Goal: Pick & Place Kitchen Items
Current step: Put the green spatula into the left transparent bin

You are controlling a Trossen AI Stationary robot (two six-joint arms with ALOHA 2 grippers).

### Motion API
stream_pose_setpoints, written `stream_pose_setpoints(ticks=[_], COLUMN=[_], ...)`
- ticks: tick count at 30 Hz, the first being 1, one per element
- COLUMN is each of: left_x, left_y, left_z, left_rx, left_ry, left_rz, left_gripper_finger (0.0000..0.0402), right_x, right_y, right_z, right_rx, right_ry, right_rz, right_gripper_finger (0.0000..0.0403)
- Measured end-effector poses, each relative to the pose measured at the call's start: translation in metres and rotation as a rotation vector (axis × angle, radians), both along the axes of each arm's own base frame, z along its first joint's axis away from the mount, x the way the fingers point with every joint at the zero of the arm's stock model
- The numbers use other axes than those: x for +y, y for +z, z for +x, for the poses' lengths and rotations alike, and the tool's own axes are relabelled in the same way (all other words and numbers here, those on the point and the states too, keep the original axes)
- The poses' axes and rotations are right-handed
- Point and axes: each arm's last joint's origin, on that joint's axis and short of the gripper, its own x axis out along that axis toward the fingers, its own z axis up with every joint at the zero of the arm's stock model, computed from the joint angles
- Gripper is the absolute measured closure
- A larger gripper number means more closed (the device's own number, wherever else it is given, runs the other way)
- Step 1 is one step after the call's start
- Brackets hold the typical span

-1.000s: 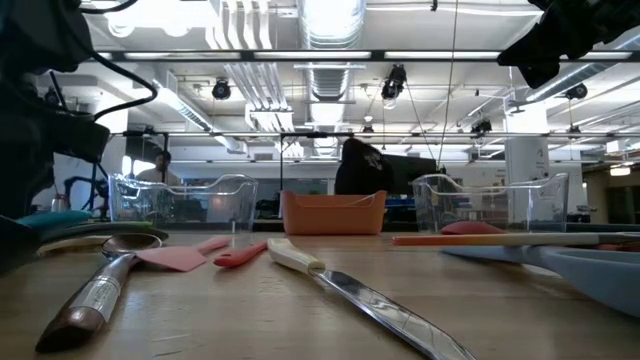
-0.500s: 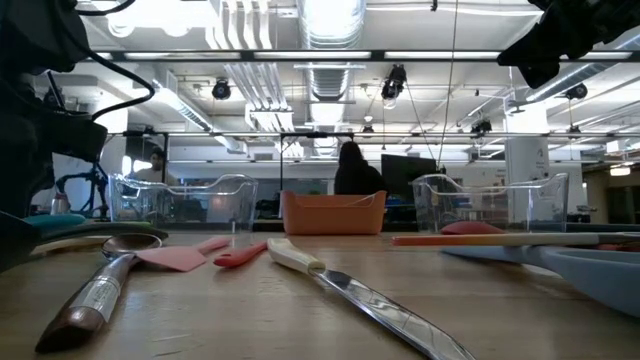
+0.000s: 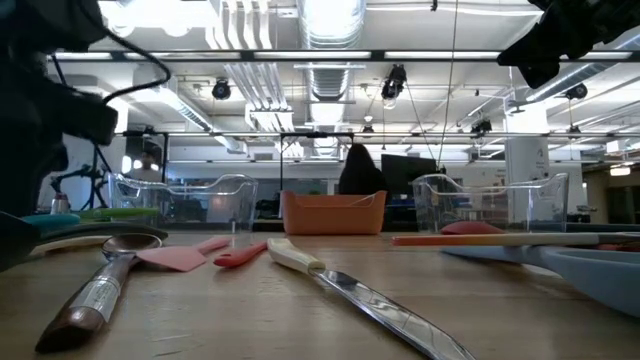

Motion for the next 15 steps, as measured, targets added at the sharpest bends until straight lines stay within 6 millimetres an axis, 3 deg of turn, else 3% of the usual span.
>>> stream_pose_setpoints(ticks=[15], left_x=[0.0], left_y=[0.054], left_z=[0.015], left_rx=[-0.106], left_ry=[-0.058], left_rz=[0.231], left_gripper_finger=[0.0369], right_x=[0.0], right_y=[0.0], right_z=[0.0], right_rx=[0.0], right_ry=[0.0], right_rz=[0.0], right_gripper_finger=[0.0394])
